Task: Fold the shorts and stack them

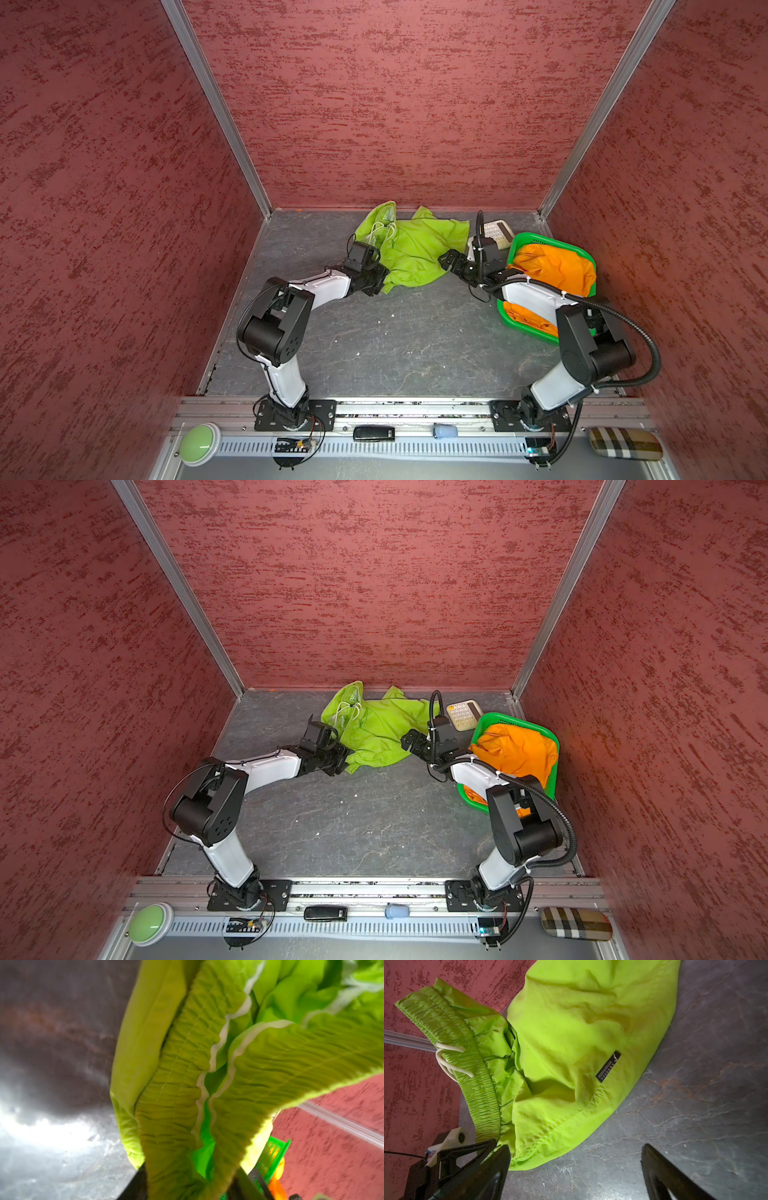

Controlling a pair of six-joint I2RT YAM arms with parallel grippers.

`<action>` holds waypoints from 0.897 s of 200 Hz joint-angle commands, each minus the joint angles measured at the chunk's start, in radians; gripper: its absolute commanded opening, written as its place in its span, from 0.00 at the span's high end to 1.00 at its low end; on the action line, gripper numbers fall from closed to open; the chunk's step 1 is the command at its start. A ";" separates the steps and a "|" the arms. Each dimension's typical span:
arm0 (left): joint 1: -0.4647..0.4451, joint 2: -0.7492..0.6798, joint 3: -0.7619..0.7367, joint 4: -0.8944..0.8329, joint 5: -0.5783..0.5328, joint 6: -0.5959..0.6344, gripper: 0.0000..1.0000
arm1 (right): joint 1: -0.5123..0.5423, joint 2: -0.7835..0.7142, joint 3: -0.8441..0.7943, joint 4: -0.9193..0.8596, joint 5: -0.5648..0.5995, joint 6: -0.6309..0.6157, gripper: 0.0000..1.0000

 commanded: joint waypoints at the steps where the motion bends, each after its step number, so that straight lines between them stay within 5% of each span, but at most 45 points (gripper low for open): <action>1: 0.025 0.001 -0.017 0.034 -0.014 0.014 0.69 | -0.002 -0.009 -0.005 0.057 -0.035 -0.016 0.01; 51: 0.094 -0.064 -0.025 0.060 0.057 0.131 1.00 | -0.009 -0.040 -0.027 0.033 -0.023 -0.033 0.01; 110: 0.174 -0.239 0.143 -0.184 0.144 0.349 1.00 | -0.025 -0.071 -0.071 0.061 0.002 0.025 0.01; 179: 0.216 -0.339 0.152 -0.255 0.177 0.386 1.00 | 0.001 0.084 -0.070 0.185 -0.020 0.173 0.01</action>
